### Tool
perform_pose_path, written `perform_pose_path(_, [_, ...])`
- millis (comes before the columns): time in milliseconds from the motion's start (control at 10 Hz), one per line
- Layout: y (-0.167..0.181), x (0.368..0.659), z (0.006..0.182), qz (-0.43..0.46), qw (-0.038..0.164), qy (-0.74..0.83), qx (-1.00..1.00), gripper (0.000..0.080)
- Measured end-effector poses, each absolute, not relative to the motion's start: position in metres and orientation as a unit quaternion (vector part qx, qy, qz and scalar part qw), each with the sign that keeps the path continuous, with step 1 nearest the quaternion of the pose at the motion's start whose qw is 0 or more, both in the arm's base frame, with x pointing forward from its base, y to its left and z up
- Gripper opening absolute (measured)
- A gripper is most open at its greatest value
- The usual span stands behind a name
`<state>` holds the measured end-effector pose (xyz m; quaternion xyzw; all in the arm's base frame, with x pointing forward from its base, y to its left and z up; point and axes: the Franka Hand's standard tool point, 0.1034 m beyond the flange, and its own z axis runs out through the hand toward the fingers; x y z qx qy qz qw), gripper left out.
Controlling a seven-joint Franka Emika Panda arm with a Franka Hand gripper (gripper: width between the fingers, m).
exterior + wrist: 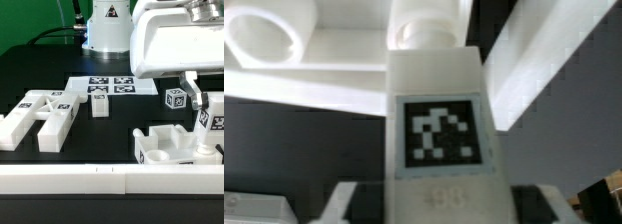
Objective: Assemble chair
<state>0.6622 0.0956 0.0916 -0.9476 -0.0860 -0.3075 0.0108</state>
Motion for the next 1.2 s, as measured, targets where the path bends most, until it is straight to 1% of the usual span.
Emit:
perform_pose_path(200, [0.0968,0.6606,0.0861,-0.304,0.01,-0.089,-0.948,0.0292])
perform_pose_path(700, [0.098,0.6624,0.0855,-0.323,0.007,-0.099,-0.941,0.0292])
perform_pose_path(800, [0.0979,0.6624,0.0853,-0.323,0.006,-0.1,-0.941,0.0459])
perform_pose_path(900, [0.0979,0.6623,0.0852,-0.323,0.006,-0.101,-0.941,0.058])
perform_pose_path(1000, [0.0979,0.6623,0.085,-0.323,0.006,-0.102,-0.941,0.058])
perform_pose_path(1100, [0.0963,0.6622,0.0849,-0.323,0.004,-0.105,-0.941,0.0635])
perform_pose_path(1200, [0.0926,0.6619,0.0847,-0.322,0.001,-0.109,-0.94,0.0645])
